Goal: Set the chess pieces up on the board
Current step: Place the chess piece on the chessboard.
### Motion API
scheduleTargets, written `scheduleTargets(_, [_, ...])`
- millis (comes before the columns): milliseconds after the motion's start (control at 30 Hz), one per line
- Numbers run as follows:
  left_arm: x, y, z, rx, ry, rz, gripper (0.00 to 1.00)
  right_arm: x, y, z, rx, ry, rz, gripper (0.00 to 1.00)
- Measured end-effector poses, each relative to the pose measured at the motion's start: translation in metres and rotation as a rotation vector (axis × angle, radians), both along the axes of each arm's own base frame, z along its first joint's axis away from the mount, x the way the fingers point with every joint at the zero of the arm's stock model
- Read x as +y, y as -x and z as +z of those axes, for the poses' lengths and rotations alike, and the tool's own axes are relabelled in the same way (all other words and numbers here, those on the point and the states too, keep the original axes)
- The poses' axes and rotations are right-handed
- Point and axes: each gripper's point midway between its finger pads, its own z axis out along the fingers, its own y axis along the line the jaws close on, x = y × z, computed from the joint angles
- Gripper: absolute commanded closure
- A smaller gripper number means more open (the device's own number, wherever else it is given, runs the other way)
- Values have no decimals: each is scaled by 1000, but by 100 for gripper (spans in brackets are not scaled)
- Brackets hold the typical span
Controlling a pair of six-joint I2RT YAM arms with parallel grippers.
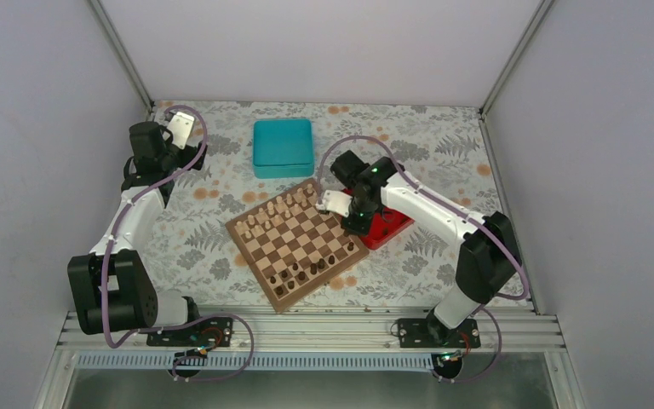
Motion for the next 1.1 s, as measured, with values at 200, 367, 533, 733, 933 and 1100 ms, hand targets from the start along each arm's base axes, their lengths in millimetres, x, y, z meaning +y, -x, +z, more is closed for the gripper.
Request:
scheduleTargets(200, [0, 0, 0, 0, 0, 0, 0, 11, 28, -20, 58, 15, 55, 88])
scheduleTargets(367, [0, 0, 0, 0, 0, 0, 0, 18, 34, -31, 76, 14, 75, 88])
scheduleTargets(533, [0, 0, 0, 0, 0, 0, 0, 21, 35, -43, 96, 28, 82, 88])
scheduleTargets(733, [0, 0, 0, 0, 0, 0, 0, 22, 37, -51, 110, 40, 86, 88])
scheduleTargets(933, [0, 0, 0, 0, 0, 0, 0, 20, 38, -55, 117, 47, 86, 88])
scheduleTargets(1100, [0, 0, 0, 0, 0, 0, 0, 18, 40, -58, 122, 55, 86, 87])
